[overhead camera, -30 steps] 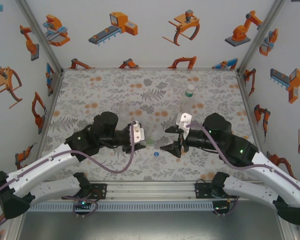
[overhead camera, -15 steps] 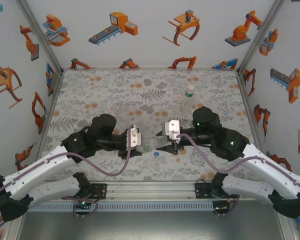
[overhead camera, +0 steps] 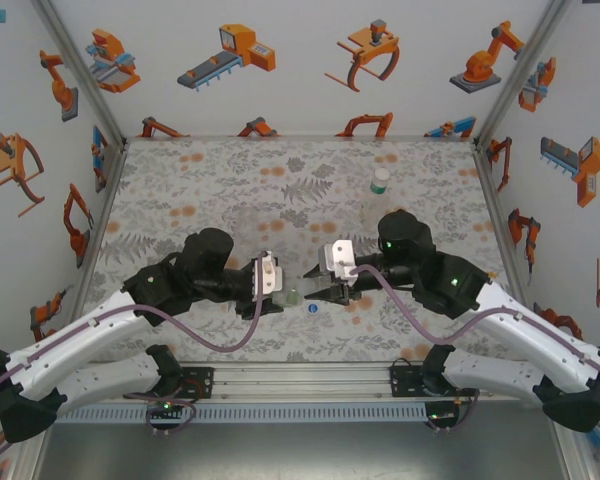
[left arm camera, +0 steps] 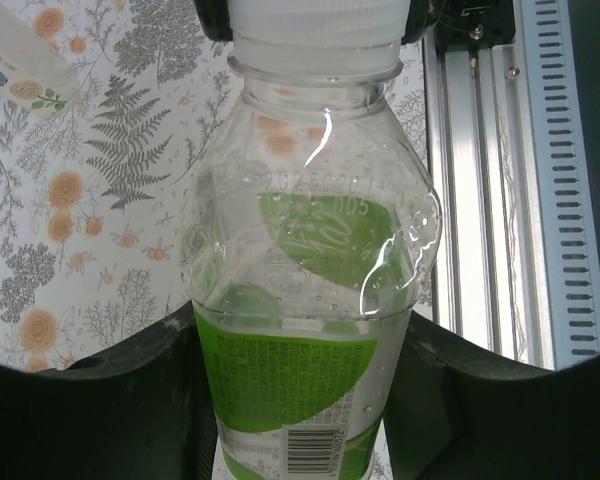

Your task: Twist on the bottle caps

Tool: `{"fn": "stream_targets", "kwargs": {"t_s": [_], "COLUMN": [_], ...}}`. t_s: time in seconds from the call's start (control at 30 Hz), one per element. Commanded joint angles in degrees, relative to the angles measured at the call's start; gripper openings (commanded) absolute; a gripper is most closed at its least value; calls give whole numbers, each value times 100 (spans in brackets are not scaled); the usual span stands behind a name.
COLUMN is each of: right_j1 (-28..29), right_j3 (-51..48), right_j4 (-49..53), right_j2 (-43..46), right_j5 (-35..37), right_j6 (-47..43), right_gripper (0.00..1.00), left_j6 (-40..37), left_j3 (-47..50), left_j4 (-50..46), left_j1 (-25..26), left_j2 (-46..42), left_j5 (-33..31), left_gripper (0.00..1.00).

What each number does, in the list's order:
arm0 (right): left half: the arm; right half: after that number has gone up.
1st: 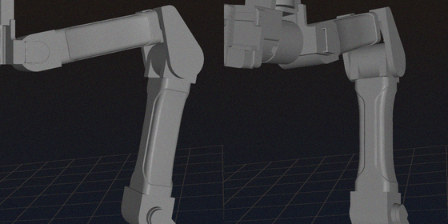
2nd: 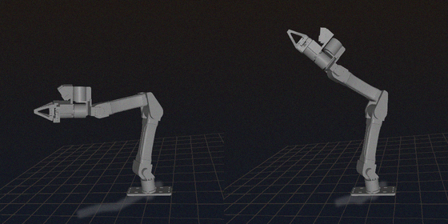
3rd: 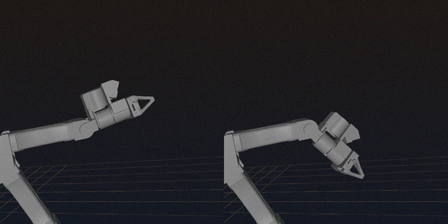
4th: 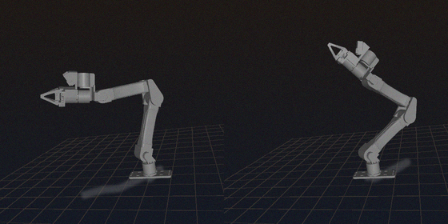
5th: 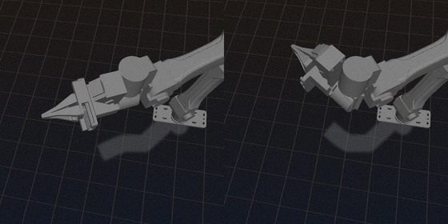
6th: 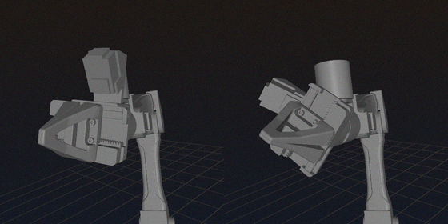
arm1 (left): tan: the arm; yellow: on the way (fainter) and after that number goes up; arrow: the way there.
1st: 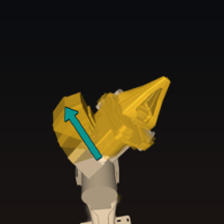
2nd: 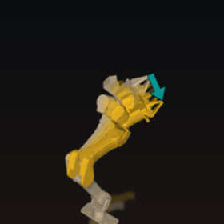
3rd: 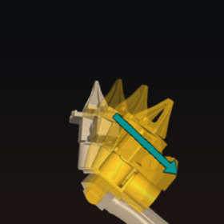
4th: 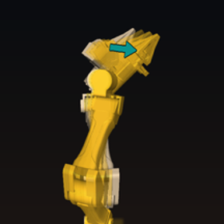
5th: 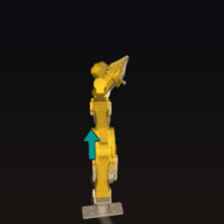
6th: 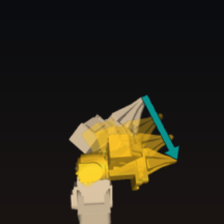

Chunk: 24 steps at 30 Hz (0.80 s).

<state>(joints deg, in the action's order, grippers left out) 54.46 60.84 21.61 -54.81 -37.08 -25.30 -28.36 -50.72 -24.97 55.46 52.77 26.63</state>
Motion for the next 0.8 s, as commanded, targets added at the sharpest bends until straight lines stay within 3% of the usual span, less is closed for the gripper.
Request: {"fn": "stream_targets", "kwargs": {"t_s": [0.0,0.17,0.37,0.6,0.77], "right_j1": [-16,-15,-15,-16,35], "right_j3": [72,-39,-456,-1151,-1437], "right_j4": [-252,-448,-1279,-2598,-2717], "right_j2": [30,110,155,155,185], "right_j5": [-61,305,903,2049,3126], "right_j6": [9,233,1473,4208,6122], "right_gripper": [32,0,0,0,0], "left_j6": [8,14,106,78,55], "left_j3": [-118,-104,130,237,290], "left_j4": [-56,21,545,992,1241], "left_j1": [35,35,35,30,22], "left_j2": [-35,-22,19,169,310], "left_j5": [141,5,-820,-1367,-1611], "left_gripper": [0,0,0,0,0]}}
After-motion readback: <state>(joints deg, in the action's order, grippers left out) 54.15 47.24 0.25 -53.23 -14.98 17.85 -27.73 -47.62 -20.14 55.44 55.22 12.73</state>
